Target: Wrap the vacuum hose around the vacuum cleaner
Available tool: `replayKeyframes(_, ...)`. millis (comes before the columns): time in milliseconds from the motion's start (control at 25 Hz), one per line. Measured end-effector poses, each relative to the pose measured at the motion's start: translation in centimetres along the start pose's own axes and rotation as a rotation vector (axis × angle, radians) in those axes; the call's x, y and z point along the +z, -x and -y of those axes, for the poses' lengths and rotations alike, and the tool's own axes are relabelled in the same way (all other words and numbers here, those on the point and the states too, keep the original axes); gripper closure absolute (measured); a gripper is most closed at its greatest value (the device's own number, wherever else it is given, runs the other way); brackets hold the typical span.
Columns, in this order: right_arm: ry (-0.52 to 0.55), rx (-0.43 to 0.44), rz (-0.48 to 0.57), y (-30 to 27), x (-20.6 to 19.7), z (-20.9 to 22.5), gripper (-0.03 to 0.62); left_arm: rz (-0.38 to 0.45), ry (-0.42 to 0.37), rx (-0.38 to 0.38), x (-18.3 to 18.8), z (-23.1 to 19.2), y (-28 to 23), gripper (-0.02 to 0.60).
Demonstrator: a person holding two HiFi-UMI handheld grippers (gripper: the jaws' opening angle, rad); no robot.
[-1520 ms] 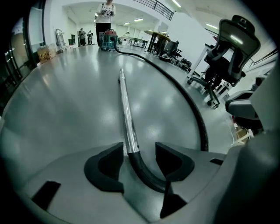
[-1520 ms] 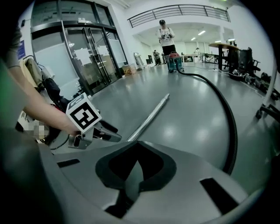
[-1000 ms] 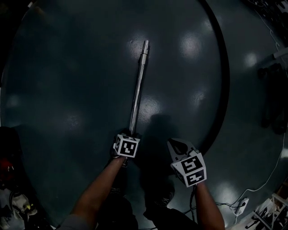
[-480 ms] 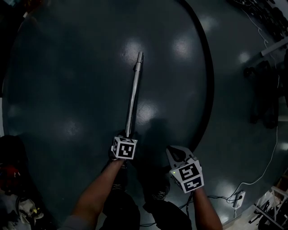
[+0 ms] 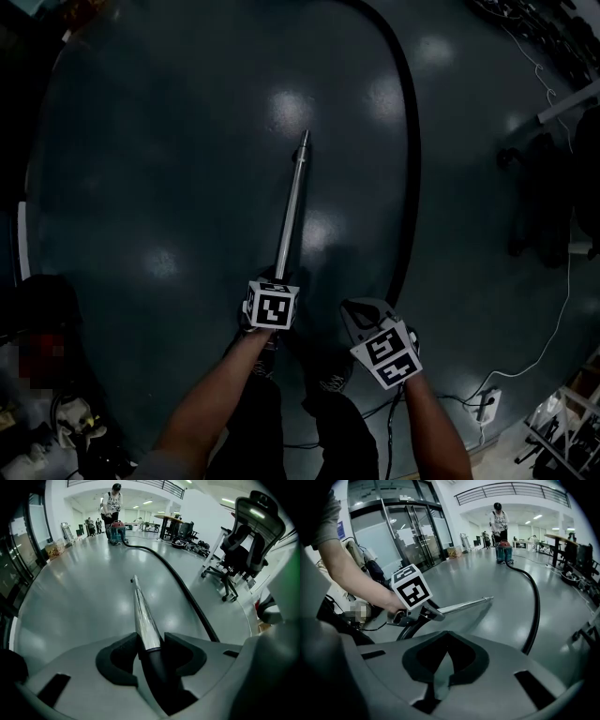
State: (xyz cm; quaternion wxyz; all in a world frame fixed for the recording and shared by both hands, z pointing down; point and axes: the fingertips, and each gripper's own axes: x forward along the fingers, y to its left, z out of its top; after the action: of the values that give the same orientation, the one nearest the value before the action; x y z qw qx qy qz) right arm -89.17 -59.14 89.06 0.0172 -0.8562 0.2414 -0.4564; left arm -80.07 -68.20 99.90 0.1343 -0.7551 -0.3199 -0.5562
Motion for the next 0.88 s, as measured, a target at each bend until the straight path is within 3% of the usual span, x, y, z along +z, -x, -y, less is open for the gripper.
replayKeyframes(320, 0.223, 0.115, -0.001, 2.2, 6.6, -2.9, 0.585, 0.029, -0.049, -0.003, 1.8, 1.5, 9.8, 0.391)
replayKeyframes(360, 0.267, 0.125, 0.010, 2.6, 7.8, -3.2, 0.540, 0.040, -0.061, -0.002, 2.4, 1.7, 11.1, 0.391)
replayKeyframes(480, 0.434, 0.151, 0.022, 3.8, 11.6, -3.6, 0.376, 0.084, -0.112, 0.002, 4.8, 2.7, 15.4, 0.390)
replayKeyframes(680, 0.793, 0.126, 0.006, 6.4, 18.7, -3.7, 0.361, 0.158, -0.230, 0.006, 9.0, 3.9, 22.8, 0.390)
replayKeyframes(880, 1.070, 0.120, 0.015, 10.2, 25.6, -5.7, 0.361, 0.186, -0.331, 0.003, 11.5, 4.8, 30.0, 0.390)
